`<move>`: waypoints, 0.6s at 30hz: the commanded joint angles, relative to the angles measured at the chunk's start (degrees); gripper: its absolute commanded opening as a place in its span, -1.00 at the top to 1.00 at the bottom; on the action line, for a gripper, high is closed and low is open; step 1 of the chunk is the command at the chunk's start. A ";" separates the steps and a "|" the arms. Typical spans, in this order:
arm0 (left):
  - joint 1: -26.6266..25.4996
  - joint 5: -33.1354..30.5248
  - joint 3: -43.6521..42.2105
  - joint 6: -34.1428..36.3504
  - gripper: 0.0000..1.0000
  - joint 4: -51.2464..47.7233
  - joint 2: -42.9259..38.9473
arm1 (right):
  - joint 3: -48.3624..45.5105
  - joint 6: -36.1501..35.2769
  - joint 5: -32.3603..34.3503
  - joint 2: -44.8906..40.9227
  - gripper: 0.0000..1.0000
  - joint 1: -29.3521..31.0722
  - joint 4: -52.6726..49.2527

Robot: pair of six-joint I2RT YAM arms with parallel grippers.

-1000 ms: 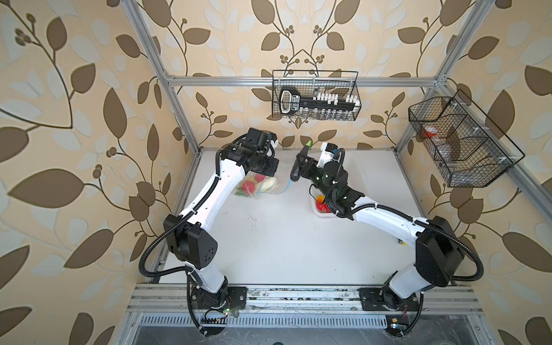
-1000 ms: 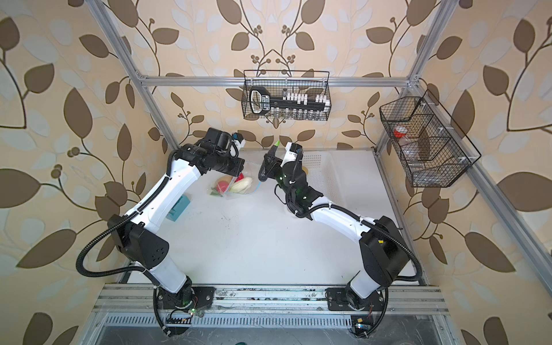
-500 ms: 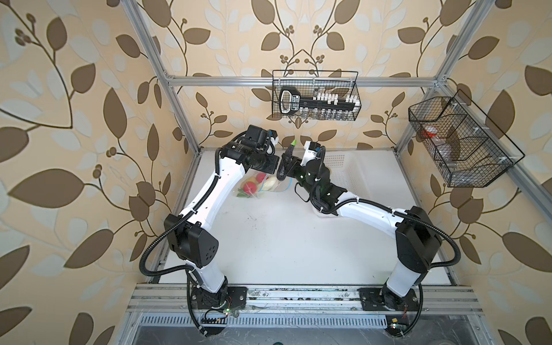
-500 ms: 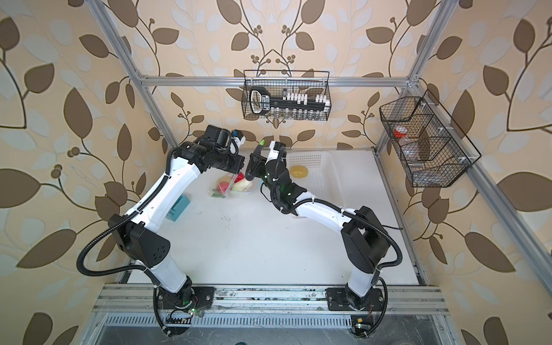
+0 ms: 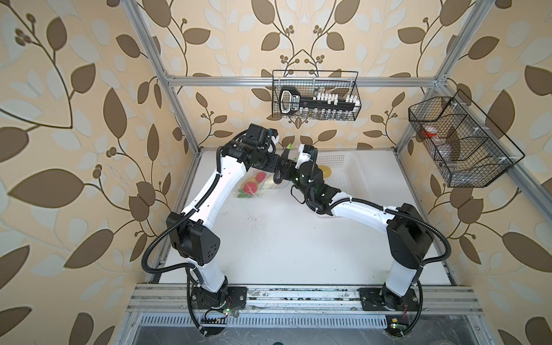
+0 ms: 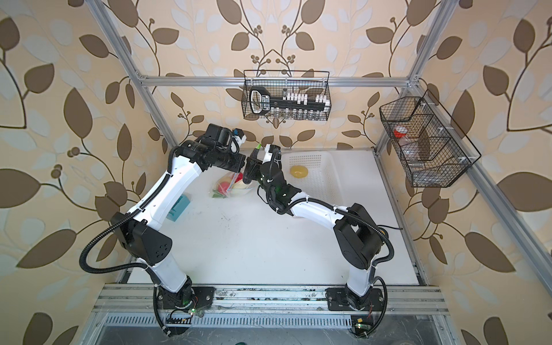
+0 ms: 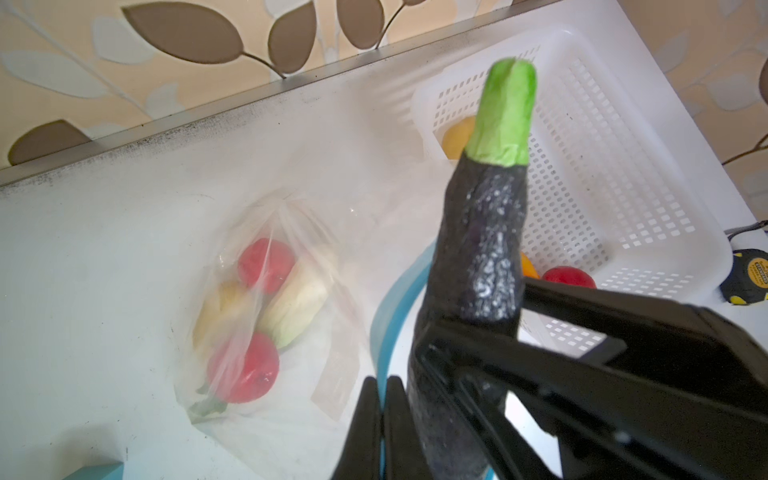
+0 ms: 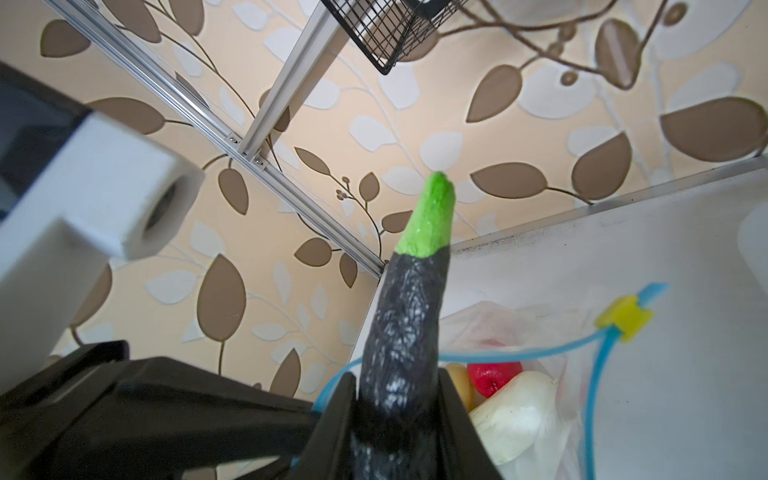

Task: Place the food in the zip-top bag and seal the zipper
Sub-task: 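Lift the eggplant with the right gripper and carry it toward the bag, then lower the eggplant into the bag mouth beside the left gripper and release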

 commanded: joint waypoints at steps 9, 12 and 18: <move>-0.35 -0.42 3.99 0.04 1.00 -0.20 0.73 | -0.75 -1.37 -1.85 1.20 0.65 1.95 2.52; -0.35 -0.73 4.42 0.04 1.00 -0.10 0.73 | -0.74 -2.04 -1.56 1.37 0.65 2.56 2.11; -0.35 -1.16 5.44 0.01 1.00 0.09 0.73 | -1.17 -2.67 -0.29 2.21 0.64 3.10 1.49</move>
